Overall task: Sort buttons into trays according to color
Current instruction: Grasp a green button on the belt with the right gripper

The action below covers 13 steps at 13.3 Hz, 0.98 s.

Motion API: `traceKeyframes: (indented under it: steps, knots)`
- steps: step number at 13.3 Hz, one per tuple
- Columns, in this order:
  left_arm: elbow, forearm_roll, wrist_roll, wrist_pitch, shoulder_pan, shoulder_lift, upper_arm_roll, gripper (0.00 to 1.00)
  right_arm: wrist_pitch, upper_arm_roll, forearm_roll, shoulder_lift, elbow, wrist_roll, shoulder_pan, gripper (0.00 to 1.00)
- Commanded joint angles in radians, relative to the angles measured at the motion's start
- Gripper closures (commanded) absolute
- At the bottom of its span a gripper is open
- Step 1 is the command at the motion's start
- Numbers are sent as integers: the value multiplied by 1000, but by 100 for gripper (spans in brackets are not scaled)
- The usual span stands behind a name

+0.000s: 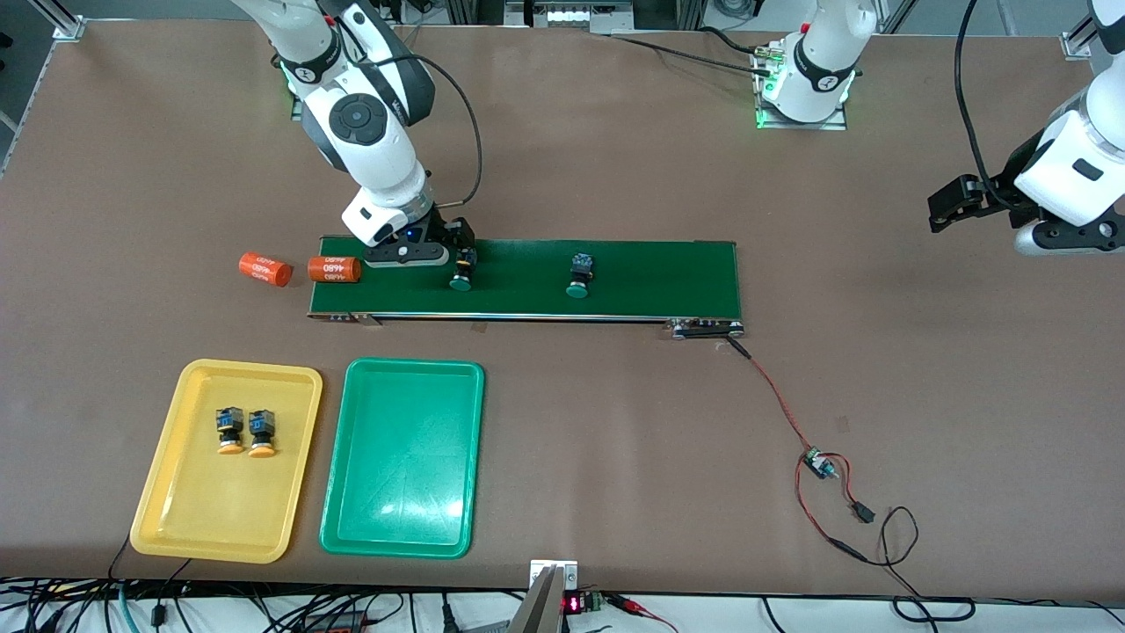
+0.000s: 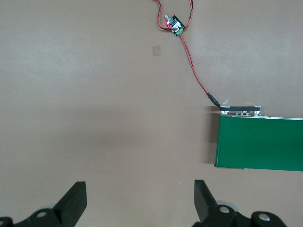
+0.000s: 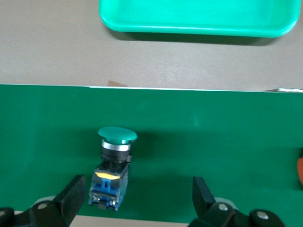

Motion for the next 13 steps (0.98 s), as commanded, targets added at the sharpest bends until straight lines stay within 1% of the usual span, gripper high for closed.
traceKeyframes:
  steps: [1, 6, 7, 8, 9, 10, 11, 13]
  knots:
    - [21, -11, 24, -23, 8, -3, -2, 0, 34, 10, -19, 29, 3, -9, -8, 0]
    - [21, -11, 24, -25, 10, -3, -2, 0, 70, 2, -40, 89, 4, -11, -10, 0]
    - [21, -11, 22, -23, 10, -3, -2, 0, 70, -1, -56, 98, 6, -17, -10, 9]
    - [21, -11, 22, -23, 8, -3, -4, 0, 70, -9, -82, 103, 6, -19, -10, 27]
    - [21, -11, 22, -25, 8, -3, -4, 0, 71, -12, -94, 107, 7, -19, -10, 48]
    - [21, -11, 22, -22, 8, -1, -2, 0, 71, -16, -94, 109, 7, -19, -10, 66]
    - [21, -11, 22, -22, 8, -1, -2, 0, 71, -21, -96, 109, 11, -22, -11, 81]
    - [21, -11, 22, -25, 8, -3, -4, 0, 63, -38, -94, 109, 33, -37, -14, 93]
